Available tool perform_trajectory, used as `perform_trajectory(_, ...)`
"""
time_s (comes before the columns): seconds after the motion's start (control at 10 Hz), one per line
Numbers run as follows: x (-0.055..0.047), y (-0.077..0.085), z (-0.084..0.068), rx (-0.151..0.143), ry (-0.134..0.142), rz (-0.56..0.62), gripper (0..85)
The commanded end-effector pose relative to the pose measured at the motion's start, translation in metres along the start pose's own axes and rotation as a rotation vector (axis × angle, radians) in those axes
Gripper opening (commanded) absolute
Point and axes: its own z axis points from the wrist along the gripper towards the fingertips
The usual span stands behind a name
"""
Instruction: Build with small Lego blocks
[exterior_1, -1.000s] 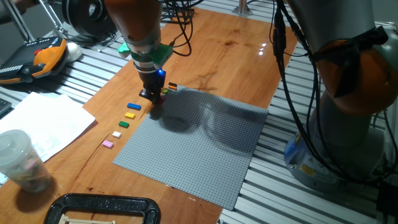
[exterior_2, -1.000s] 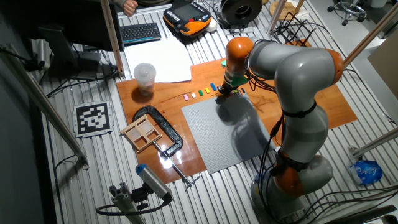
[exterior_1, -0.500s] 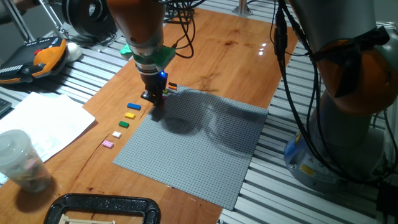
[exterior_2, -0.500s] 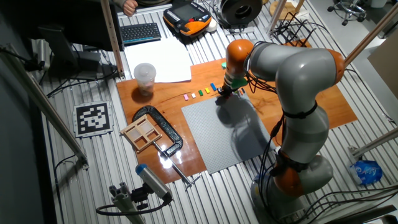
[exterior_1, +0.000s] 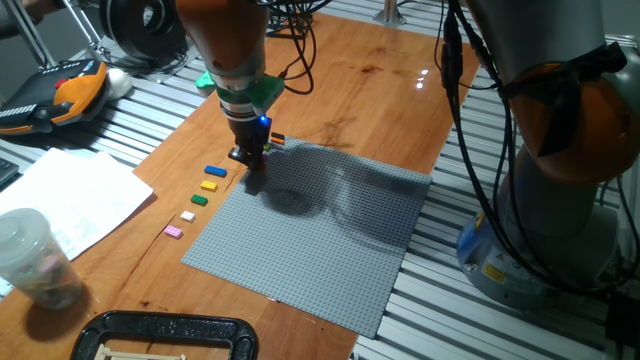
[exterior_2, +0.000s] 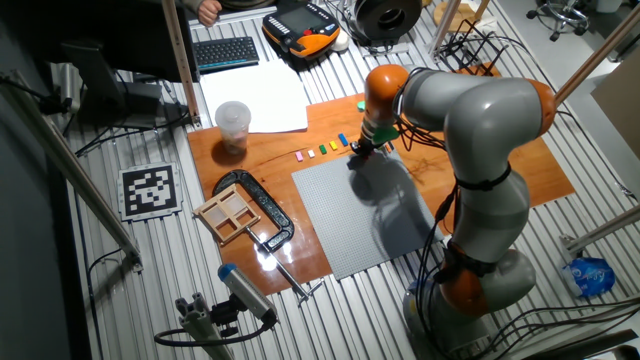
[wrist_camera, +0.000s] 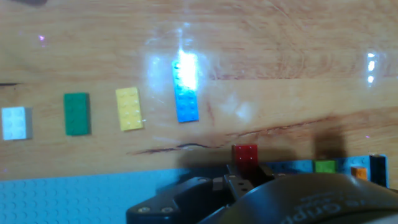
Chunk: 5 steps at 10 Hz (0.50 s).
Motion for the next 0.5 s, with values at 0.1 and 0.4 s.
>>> perform_trajectory(0.1, 0.0025, 0.0006, 0.0007, 0.000, -0.001, 0.003, 0.0)
perform_trajectory(0.4, 0.0042, 0.0010, 0.0011, -0.003, 0.000, 0.005, 0.0)
